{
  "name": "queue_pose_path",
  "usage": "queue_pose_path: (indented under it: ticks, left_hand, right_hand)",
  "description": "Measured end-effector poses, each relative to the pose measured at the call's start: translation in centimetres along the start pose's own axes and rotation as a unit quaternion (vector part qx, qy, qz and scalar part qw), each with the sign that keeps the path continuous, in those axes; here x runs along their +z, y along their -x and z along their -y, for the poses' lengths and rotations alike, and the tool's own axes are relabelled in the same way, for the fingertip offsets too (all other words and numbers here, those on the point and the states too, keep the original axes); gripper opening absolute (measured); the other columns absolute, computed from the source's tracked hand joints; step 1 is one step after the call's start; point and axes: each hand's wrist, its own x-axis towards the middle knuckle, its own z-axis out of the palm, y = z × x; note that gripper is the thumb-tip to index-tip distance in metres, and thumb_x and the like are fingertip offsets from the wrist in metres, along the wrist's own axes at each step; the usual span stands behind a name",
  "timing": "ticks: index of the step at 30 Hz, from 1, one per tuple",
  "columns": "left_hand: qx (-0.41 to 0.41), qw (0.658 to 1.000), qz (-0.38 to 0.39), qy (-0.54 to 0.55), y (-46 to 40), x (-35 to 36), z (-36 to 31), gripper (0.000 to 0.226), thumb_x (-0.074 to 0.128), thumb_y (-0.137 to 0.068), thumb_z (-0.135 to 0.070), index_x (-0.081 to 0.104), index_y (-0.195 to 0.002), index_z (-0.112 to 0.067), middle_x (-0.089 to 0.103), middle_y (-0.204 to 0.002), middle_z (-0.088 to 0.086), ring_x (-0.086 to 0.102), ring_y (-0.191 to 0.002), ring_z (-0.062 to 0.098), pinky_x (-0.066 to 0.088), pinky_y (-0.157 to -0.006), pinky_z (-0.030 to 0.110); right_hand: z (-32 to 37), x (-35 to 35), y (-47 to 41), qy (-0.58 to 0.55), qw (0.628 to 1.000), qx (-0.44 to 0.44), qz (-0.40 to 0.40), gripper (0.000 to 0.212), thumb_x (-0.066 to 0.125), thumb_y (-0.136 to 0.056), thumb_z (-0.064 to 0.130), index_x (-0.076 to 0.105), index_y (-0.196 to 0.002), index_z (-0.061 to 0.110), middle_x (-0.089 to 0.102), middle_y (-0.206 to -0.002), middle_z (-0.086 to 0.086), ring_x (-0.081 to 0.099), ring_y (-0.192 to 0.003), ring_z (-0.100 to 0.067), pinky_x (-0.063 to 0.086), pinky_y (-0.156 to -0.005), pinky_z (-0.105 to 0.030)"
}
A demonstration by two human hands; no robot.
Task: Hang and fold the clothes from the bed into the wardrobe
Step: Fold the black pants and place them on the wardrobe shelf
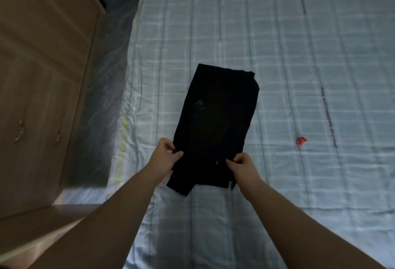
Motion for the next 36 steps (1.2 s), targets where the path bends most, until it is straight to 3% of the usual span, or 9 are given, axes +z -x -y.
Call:
queue_pose_path:
  ticks: [3, 8, 15, 18, 21, 25, 29, 32, 36]
  left_hand:
    - [-0.020, 1.000, -0.007, 0.002, -0.3, 0.9, 2.7, 0.043, 0.065, -0.088, 0.004, 0.037, -0.115, -0.015, 0.053, -0.101, 0.001, 0.059, -0.083, 0.011, 0.051, -0.063, 0.028]
    - [-0.037, 0.995, 0.019, -0.095, -1.3, 1.1, 5.9, 0.060, 0.066, -0.083, 0.003, 0.034, -0.132, -0.011, 0.053, -0.106, -0.002, 0.057, -0.088, 0.004, 0.046, -0.066, 0.017]
    - [-0.077, 0.969, 0.091, -0.215, -1.3, 0.9, 5.4, 0.031, 0.066, -0.082, -0.004, 0.047, -0.105, -0.014, 0.058, -0.091, 0.001, 0.057, -0.076, 0.010, 0.047, -0.058, 0.017]
    - [-0.066, 0.960, 0.090, -0.258, -1.7, 0.1, 5.0, 0.025, 0.069, -0.078, -0.010, 0.051, -0.094, -0.013, 0.058, -0.086, 0.001, 0.057, -0.073, 0.010, 0.043, -0.056, 0.019]
    - [-0.043, 0.964, 0.091, -0.246, -2.8, -0.7, 4.0, 0.025, 0.071, -0.070, -0.019, 0.048, -0.079, -0.016, 0.055, -0.075, -0.002, 0.054, -0.064, 0.006, 0.040, -0.055, 0.018]
    - [-0.028, 0.982, 0.040, -0.181, -5.2, -0.6, 1.6, 0.040, 0.066, -0.082, -0.004, 0.047, -0.116, -0.010, 0.058, -0.097, 0.004, 0.057, -0.088, 0.016, 0.044, -0.072, 0.022]
    - [0.020, 0.989, 0.008, -0.144, -9.1, 0.8, -2.3, 0.048, 0.063, -0.086, -0.002, 0.045, -0.130, -0.009, 0.059, -0.116, 0.012, 0.059, -0.099, 0.022, 0.048, -0.095, 0.037]
    - [0.076, 0.989, 0.013, -0.123, -12.7, 2.1, -5.8, 0.045, 0.058, -0.090, -0.002, 0.043, -0.132, -0.008, 0.060, -0.112, 0.005, 0.060, -0.091, 0.016, 0.049, -0.091, 0.034]
    - [0.106, 0.987, 0.025, -0.121, -17.4, 3.7, -9.7, 0.046, 0.060, -0.094, -0.013, 0.043, -0.136, -0.014, 0.058, -0.121, -0.001, 0.060, -0.105, 0.015, 0.046, -0.082, 0.023]
  right_hand:
    - [-2.5, 1.2, -0.6, -0.036, 0.999, 0.007, -0.012, 0.045, 0.071, -0.085, 0.004, 0.039, -0.115, 0.017, 0.058, -0.106, -0.006, 0.063, -0.093, -0.022, 0.057, -0.078, -0.037]
    - [-4.4, 2.4, -1.1, 0.043, 0.997, -0.040, -0.043, 0.058, 0.073, -0.076, -0.003, 0.036, -0.115, 0.018, 0.054, -0.095, 0.003, 0.059, -0.085, -0.010, 0.045, -0.056, -0.013]
    - [-5.1, 3.1, -0.5, 0.089, 0.996, 0.012, -0.004, 0.073, 0.064, -0.079, -0.001, 0.028, -0.139, 0.018, 0.056, -0.098, 0.002, 0.062, -0.087, -0.016, 0.057, -0.076, -0.038]
    - [-4.6, 2.8, -0.5, 0.095, 0.995, 0.026, -0.010, 0.068, 0.069, -0.077, 0.006, 0.036, -0.137, 0.013, 0.061, -0.100, -0.003, 0.065, -0.085, -0.018, 0.057, -0.071, -0.036]
    - [-3.1, 2.0, -1.0, 0.106, 0.992, 0.029, -0.064, 0.067, 0.068, -0.077, 0.018, 0.039, -0.137, 0.017, 0.049, -0.124, -0.009, 0.058, -0.095, -0.023, 0.057, -0.083, -0.040]
    - [-0.3, 0.8, -3.2, 0.050, 0.985, -0.052, -0.159, 0.058, 0.062, -0.083, 0.011, 0.042, -0.137, 0.015, 0.040, -0.137, -0.010, 0.052, -0.108, -0.022, 0.051, -0.091, -0.041]
    - [4.2, 0.0, -6.8, 0.013, 0.982, -0.117, -0.149, 0.049, 0.062, -0.084, 0.016, 0.047, -0.130, 0.019, 0.053, -0.130, -0.005, 0.053, -0.109, -0.014, 0.048, -0.093, -0.035]
    - [7.7, -0.9, -10.5, 0.035, 0.976, -0.162, -0.144, 0.053, 0.062, -0.082, 0.027, 0.047, -0.133, 0.023, 0.057, -0.129, -0.002, 0.060, -0.114, -0.020, 0.052, -0.099, -0.046]
    - [12.3, -2.0, -15.1, 0.041, 0.974, -0.168, -0.144, 0.064, 0.062, -0.090, 0.033, 0.037, -0.147, 0.024, 0.049, -0.143, -0.004, 0.056, -0.123, -0.023, 0.051, -0.102, -0.045]
